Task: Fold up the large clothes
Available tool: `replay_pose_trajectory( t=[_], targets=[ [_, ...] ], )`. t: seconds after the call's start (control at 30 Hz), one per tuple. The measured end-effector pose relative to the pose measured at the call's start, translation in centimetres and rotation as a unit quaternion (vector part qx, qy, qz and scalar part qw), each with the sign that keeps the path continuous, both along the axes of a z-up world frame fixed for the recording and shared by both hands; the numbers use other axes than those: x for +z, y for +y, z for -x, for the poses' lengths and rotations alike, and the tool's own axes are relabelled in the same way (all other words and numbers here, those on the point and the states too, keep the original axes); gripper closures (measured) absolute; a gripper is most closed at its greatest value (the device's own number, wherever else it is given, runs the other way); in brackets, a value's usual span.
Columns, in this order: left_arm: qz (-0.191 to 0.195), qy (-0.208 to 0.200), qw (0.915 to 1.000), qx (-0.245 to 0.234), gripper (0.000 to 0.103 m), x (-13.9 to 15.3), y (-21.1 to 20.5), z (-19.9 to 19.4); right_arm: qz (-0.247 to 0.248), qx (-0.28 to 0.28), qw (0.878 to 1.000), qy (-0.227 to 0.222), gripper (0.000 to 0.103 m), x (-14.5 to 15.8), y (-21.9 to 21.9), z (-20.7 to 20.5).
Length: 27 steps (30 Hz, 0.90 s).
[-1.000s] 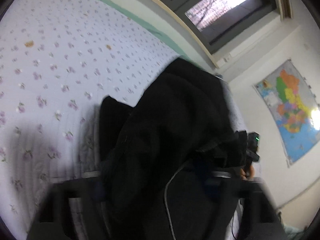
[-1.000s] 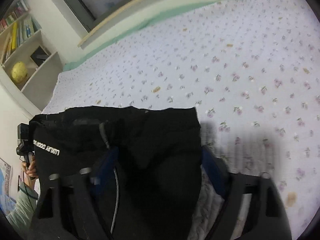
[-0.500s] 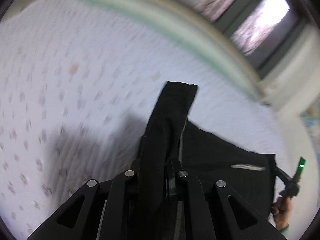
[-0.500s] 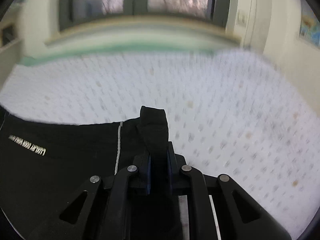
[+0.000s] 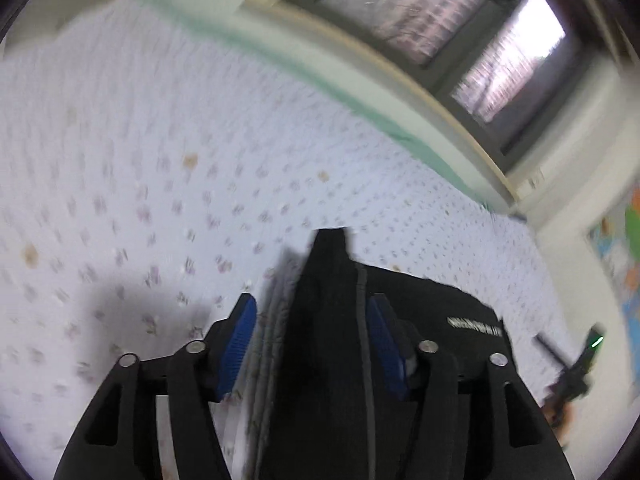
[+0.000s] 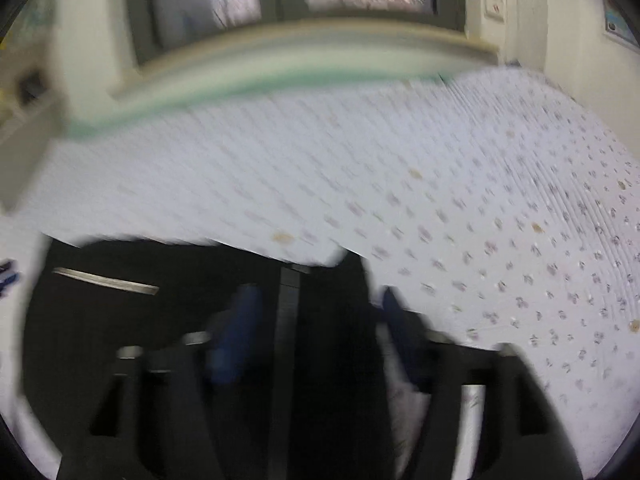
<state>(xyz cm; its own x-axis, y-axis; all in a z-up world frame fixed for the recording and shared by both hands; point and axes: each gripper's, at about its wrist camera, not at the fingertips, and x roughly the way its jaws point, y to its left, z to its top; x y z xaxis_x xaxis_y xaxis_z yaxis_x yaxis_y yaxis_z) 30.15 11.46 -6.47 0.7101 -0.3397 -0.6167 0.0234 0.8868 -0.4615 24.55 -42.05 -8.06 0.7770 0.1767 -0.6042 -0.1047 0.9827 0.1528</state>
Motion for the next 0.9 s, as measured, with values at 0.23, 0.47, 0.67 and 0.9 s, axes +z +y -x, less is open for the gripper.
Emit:
replay_pose_trajectory(
  t=[0.23,0.47,0.67,0.9],
  targets=[
    [-0.032,-0.006,0.9901,-0.137,0.037,1.7,-12.8,4.1,-0.009,0.087,0.993,0.076,0.024,0.6,9.0,2.5],
    [-0.101,0.097,0.979,-0.148,0.038,-8.6,-20.6,2.5,0.062,0.072,0.98,0.178,0.02,-9.8,13.5,1.0],
    [-0.109,0.077,0.9796,-0.15,0.037,-7.5,-20.5,2.7,0.046,0.069,0.982,0.172,0.019,-9.5,13.1,1.0],
    [-0.081,0.048,0.9859,-0.139,0.022,-1.1,-20.7,-1.3,0.013,0.036,0.996,0.078,0.025,-2.2,11.8,-2.6]
  ],
)
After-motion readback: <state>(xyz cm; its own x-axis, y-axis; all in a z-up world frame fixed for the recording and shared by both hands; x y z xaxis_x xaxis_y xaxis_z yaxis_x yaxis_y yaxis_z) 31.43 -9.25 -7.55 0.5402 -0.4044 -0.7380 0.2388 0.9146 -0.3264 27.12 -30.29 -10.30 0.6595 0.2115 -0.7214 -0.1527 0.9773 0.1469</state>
